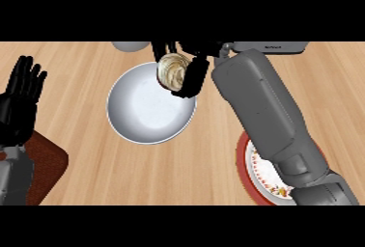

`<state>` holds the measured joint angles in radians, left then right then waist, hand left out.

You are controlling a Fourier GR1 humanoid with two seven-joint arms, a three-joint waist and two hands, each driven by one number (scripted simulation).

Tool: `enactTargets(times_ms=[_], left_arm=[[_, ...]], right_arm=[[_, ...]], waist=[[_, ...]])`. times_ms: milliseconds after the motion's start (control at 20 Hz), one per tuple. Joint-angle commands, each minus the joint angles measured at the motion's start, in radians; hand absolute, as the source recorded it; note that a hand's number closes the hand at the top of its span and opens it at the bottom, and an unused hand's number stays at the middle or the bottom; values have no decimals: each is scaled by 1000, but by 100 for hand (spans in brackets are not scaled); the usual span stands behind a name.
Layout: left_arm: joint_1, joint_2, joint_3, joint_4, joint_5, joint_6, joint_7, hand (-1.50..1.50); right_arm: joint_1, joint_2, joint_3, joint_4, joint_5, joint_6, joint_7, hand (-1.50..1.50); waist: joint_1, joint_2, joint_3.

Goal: Pick the cupcake from the plate and place it in the bowl

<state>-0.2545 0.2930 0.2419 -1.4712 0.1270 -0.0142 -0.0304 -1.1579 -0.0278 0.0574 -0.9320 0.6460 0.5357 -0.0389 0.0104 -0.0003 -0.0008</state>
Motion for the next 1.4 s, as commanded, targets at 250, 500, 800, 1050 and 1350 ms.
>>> enactTargets(times_ms=[250, 500, 800, 1050, 1350], left_arm=[[-82, 5, -8, 44, -9, 9, 27, 0], [-33, -37, -37, 38, -26, 6, -34, 0], [-35, -27, -39, 8, -14, -8, -6, 0], [-55, -33, -37, 7, -26, 25, 16, 0], [-25, -21, -12, 6, -21, 22, 3, 0]], right_arm=[[101, 27, 241, 161, -28, -332, 107, 150], [95, 28, 301, 259, -235, -403, 118, -150], [100, 28, 206, 340, -404, -480, -77, -150], [51, 28, 129, 346, -477, -636, -112, -150], [15, -83, -30, 434, -539, -620, -130, -150]], waist=[[23, 8, 0], [43, 11, 0], [60, 18, 1], [34, 11, 1], [10, 9, 1]])
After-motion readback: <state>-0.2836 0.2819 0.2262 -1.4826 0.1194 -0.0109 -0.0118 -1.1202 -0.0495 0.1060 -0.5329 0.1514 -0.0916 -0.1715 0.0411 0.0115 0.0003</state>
